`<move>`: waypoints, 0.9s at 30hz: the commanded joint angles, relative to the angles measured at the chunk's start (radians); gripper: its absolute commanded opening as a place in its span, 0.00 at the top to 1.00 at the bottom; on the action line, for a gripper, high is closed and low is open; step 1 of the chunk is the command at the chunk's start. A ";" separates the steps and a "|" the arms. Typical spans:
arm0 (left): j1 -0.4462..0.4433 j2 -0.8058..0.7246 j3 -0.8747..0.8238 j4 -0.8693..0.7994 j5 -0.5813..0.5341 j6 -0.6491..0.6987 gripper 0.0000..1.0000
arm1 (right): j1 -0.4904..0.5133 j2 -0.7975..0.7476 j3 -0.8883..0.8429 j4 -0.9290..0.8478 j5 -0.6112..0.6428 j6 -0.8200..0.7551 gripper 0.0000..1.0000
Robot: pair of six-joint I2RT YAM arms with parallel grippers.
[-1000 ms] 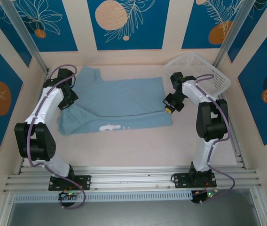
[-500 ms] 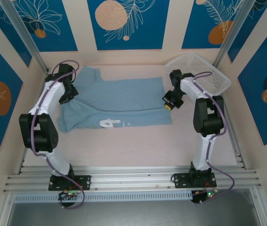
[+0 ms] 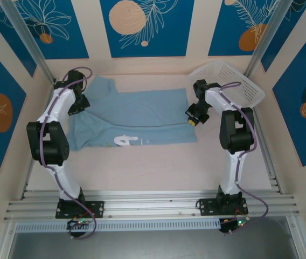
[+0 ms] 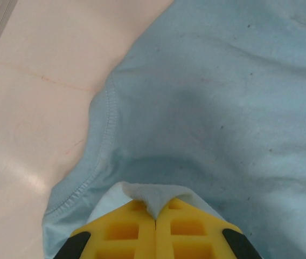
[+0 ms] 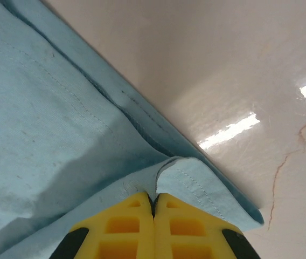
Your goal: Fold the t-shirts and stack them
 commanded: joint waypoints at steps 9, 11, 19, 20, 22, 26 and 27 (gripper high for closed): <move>0.019 0.084 0.113 -0.004 0.041 0.055 1.00 | -0.007 0.043 0.066 -0.008 0.013 0.011 0.97; 0.025 0.094 0.142 -0.025 0.060 0.051 0.71 | -0.004 0.033 0.067 0.015 0.005 -0.005 0.71; 0.103 -0.073 -0.009 -0.186 0.119 -0.118 0.31 | -0.004 -0.157 -0.076 0.040 -0.014 -0.071 0.50; 0.134 -0.122 -0.094 -0.162 0.150 -0.161 0.33 | -0.005 -0.193 -0.130 0.063 -0.036 -0.070 0.51; 0.212 -0.232 -0.283 -0.089 0.222 -0.253 0.40 | -0.003 -0.268 -0.255 0.122 -0.097 -0.071 0.53; 0.352 -0.309 -0.492 0.020 0.384 -0.340 0.49 | -0.004 -0.366 -0.454 0.232 -0.199 -0.090 0.54; 0.380 -0.310 -0.529 0.047 0.423 -0.359 0.49 | -0.010 -0.379 -0.493 0.254 -0.213 -0.093 0.54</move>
